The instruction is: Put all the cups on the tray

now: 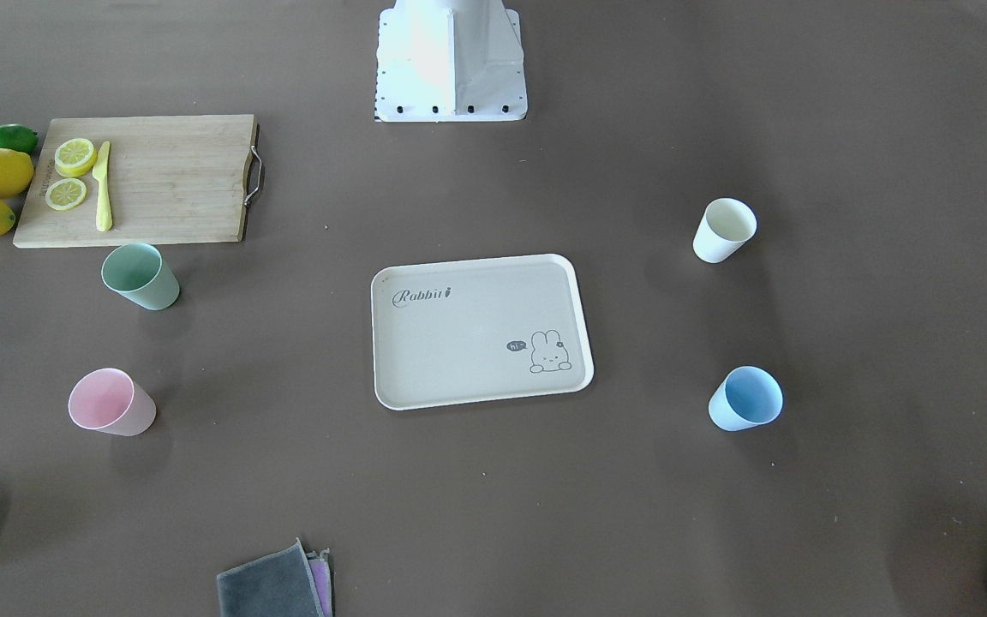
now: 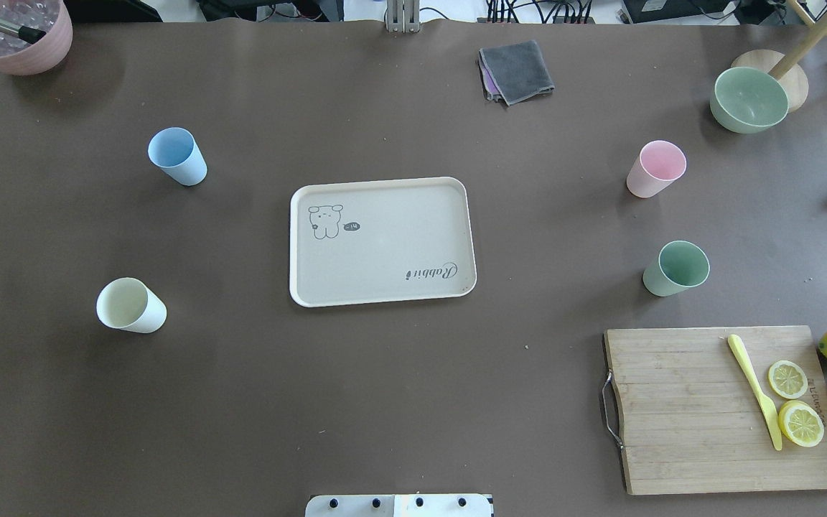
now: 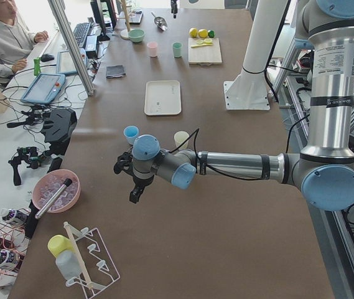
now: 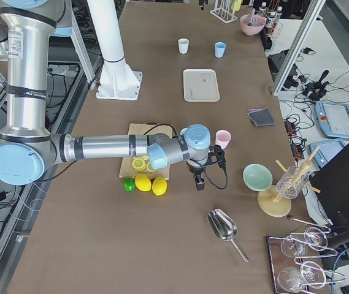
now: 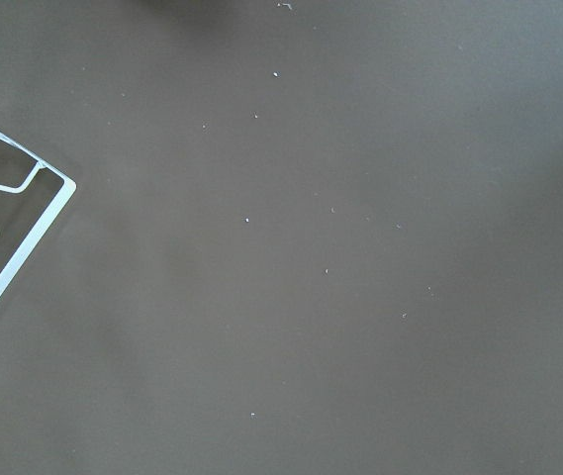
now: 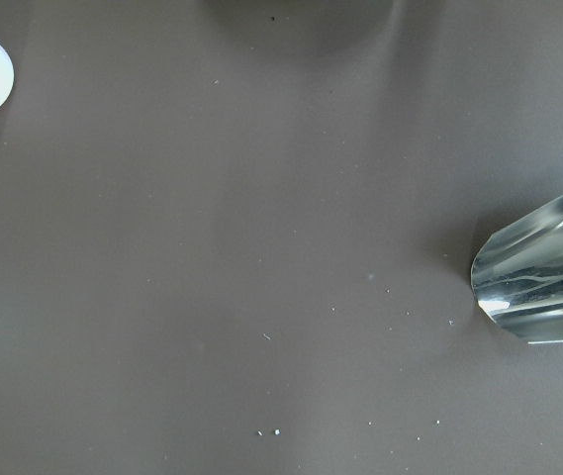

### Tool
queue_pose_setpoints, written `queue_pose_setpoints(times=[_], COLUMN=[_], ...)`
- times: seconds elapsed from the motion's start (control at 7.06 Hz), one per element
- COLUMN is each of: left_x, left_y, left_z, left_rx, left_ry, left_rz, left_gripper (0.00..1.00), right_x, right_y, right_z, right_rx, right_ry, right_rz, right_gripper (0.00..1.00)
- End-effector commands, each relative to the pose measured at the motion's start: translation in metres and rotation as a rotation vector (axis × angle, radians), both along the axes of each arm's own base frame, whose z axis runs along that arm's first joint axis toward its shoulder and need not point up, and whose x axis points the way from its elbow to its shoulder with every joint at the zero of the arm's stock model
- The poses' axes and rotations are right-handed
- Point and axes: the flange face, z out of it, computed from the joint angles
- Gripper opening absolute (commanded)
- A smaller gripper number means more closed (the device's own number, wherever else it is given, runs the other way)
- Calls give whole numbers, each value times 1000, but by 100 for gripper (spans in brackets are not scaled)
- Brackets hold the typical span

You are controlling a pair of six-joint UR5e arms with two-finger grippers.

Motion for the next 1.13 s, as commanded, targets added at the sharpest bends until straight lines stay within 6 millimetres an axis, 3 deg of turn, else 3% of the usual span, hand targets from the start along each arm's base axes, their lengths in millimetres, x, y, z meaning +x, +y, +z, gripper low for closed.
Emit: queue_pose_setpoints(times=[0.0,0.57,0.85,0.99], left_x=[1,4,4,1], left_y=[0,1,18,34], left_z=[-3,-25,-21,-1], left_rx=[-24,-48,-67,-189], left_ry=[17,71,115,123], left_rz=[-27,-50,-36,-117], left_gripper=[97,97,98,98], right_x=[0,-6,-12,-18], right_y=[0,7,8,10], right_z=[-1,-12,-16,-16], right_rx=[-3,91,115,114], right_ry=[-2,-105,-134,-135], right_rz=[2,-42,-62,-75], right_gripper=[100,100,100,100])
